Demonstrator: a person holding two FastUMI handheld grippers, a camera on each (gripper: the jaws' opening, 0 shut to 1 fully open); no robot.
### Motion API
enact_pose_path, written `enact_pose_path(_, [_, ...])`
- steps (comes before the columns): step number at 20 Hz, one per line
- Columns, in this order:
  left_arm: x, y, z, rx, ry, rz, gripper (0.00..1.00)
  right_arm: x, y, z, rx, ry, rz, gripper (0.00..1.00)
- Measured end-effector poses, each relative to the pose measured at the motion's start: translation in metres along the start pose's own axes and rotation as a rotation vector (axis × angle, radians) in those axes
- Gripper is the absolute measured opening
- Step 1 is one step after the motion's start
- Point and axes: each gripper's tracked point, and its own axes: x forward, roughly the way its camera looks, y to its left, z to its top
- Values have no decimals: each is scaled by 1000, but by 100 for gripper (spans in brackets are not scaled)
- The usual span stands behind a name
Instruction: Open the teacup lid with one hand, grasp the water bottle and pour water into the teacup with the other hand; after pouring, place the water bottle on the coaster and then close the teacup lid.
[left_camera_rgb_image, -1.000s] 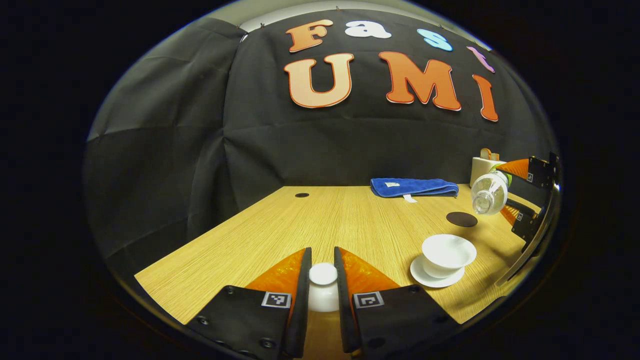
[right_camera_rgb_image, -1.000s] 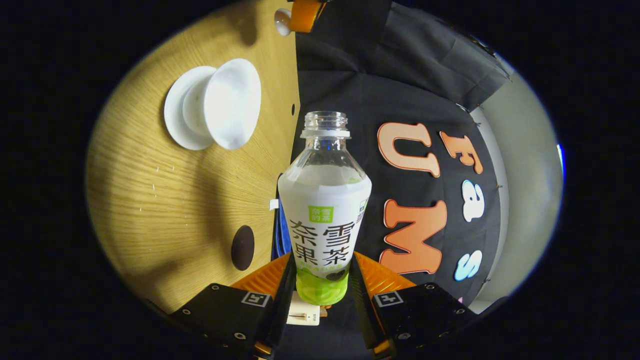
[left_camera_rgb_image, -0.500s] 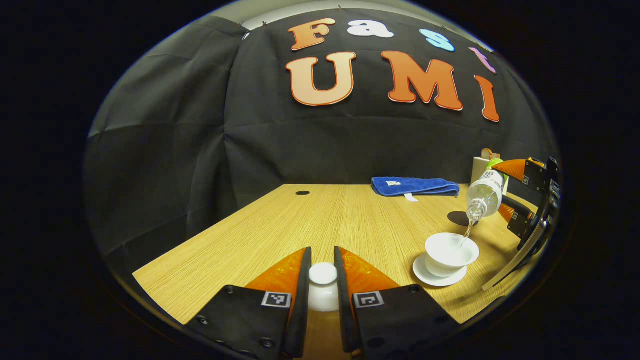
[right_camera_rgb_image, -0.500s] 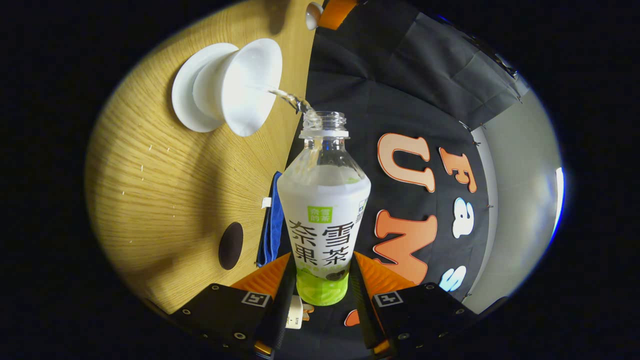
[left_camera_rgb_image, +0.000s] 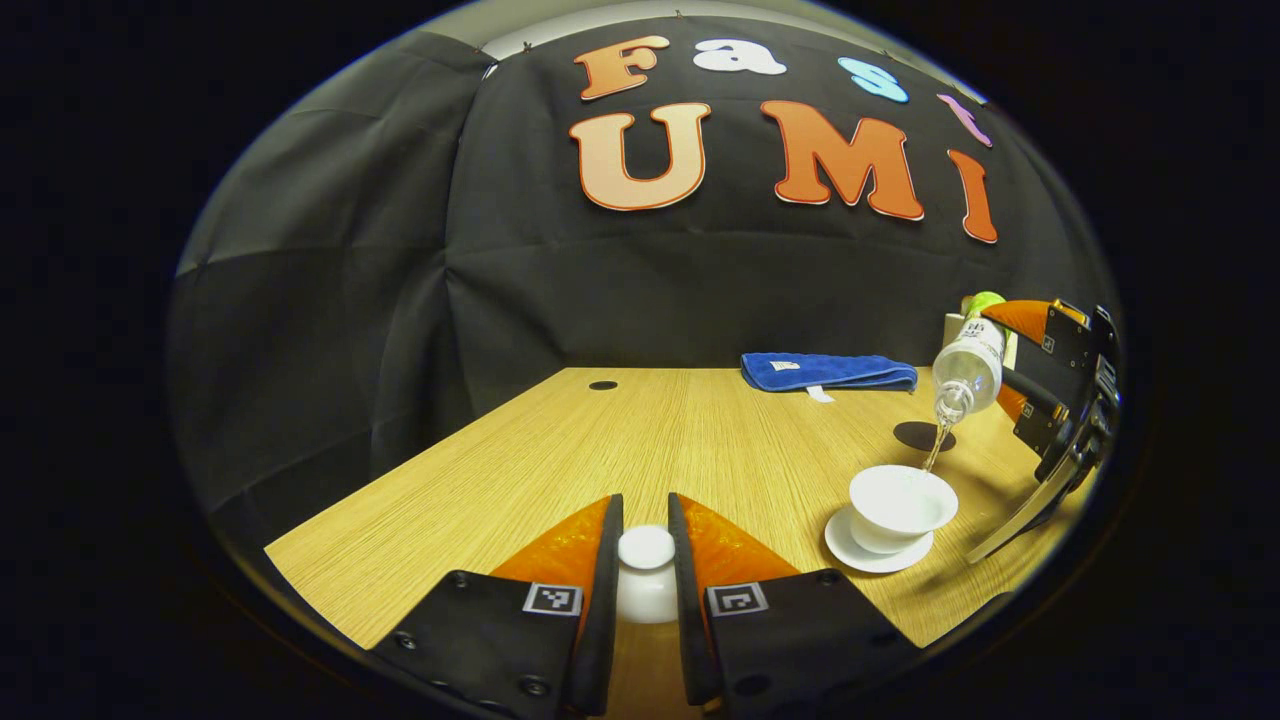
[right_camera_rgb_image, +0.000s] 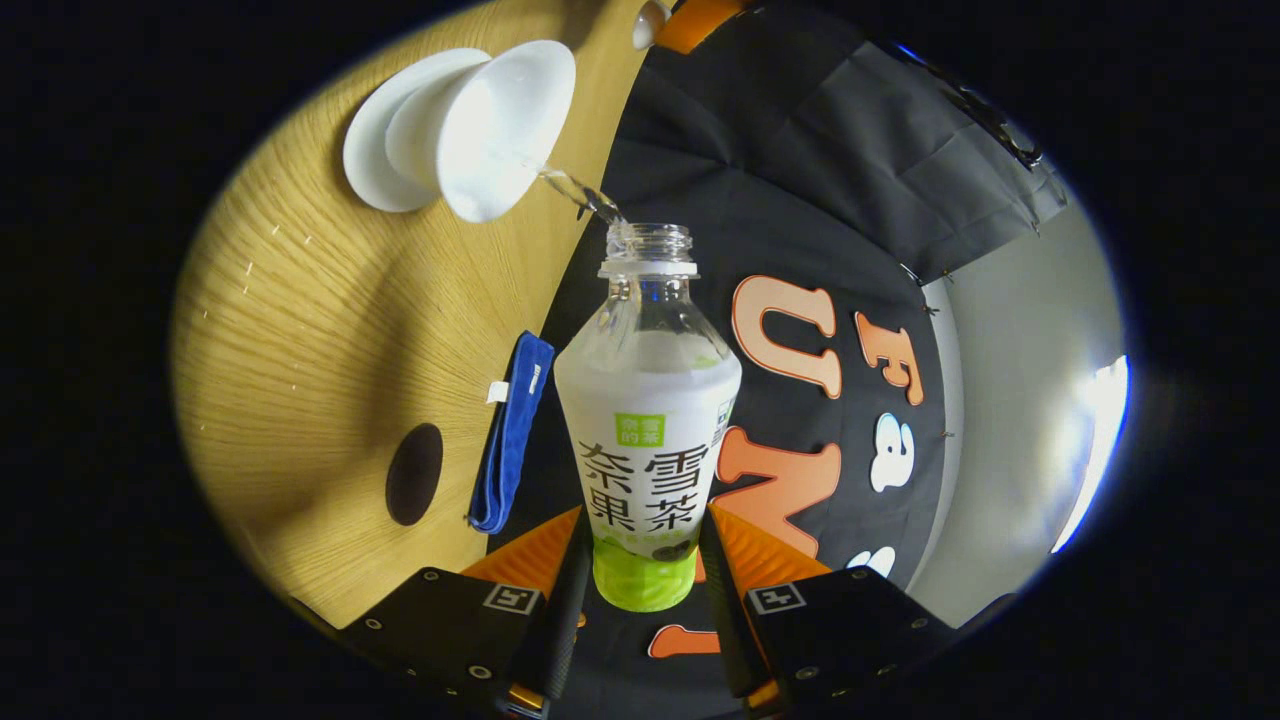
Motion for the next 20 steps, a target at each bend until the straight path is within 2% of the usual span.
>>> enact_pose_path(1, [1,0,0,-1,1,-2,31,0,-1,-2,-5,-3,-8,60])
enact_pose_path(10, [1,1,1,1,-1,-2,31,6,-24,-2,-60,-30,-60,60])
enact_pose_path(12, [0,2,2,-2,-1,-4,28,9,-29,-1,-70,-40,-71,60])
enact_pose_path(13, [0,2,1,-3,-3,-3,31,9,-32,-1,-71,-42,-77,60])
enact_pose_path(15, [0,3,2,-6,-5,-3,28,8,-33,4,-87,-59,-96,60])
enact_pose_path(16, [0,3,2,-6,-5,-4,31,8,-32,6,-102,-67,-99,60])
enact_pose_path(20, [1,3,2,-3,-6,-6,31,5,-31,11,-149,-91,-116,60])
